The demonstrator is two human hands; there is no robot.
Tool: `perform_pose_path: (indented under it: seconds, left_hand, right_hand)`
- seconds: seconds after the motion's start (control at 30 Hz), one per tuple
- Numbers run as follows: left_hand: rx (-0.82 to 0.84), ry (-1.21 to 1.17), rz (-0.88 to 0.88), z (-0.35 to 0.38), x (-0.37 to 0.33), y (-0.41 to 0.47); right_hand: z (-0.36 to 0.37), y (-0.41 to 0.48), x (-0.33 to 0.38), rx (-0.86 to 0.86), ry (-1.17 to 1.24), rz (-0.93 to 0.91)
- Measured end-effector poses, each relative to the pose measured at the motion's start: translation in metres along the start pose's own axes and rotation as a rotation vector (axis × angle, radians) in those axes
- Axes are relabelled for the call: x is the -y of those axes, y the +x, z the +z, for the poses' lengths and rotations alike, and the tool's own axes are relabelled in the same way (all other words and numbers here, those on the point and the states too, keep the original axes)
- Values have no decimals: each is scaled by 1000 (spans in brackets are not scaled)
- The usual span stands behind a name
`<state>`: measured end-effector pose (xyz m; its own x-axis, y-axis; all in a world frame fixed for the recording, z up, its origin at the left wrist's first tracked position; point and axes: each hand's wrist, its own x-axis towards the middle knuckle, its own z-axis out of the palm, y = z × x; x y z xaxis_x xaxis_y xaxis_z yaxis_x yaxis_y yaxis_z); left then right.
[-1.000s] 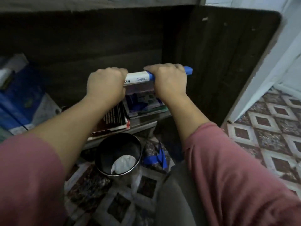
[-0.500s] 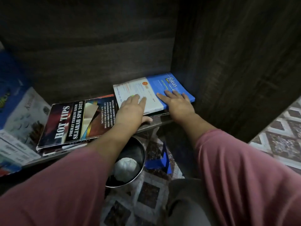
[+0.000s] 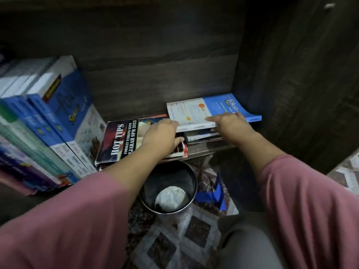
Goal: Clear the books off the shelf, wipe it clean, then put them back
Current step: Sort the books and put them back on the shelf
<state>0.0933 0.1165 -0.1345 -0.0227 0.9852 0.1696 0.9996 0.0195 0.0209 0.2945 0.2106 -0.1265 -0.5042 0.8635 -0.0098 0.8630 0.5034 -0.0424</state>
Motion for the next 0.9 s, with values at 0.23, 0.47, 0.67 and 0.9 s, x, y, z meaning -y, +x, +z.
perform_pose_path:
  seconds: [0.23, 0.47, 0.67, 0.9]
  left_hand:
    - [-203, 214, -54, -37, 10, 4]
    - [40, 355, -321, -39, 72, -49]
    - [331, 193, -367, -4, 95, -82]
    - [138, 245, -329, -30, 82, -91]
  right_hand:
    - [-9, 0, 53, -380, 46, -71]
    - [5, -4, 150, -361, -65, -305]
    - [30, -18, 163, -90, -98, -191]
    - [5, -26, 137, -231, 42, -8]
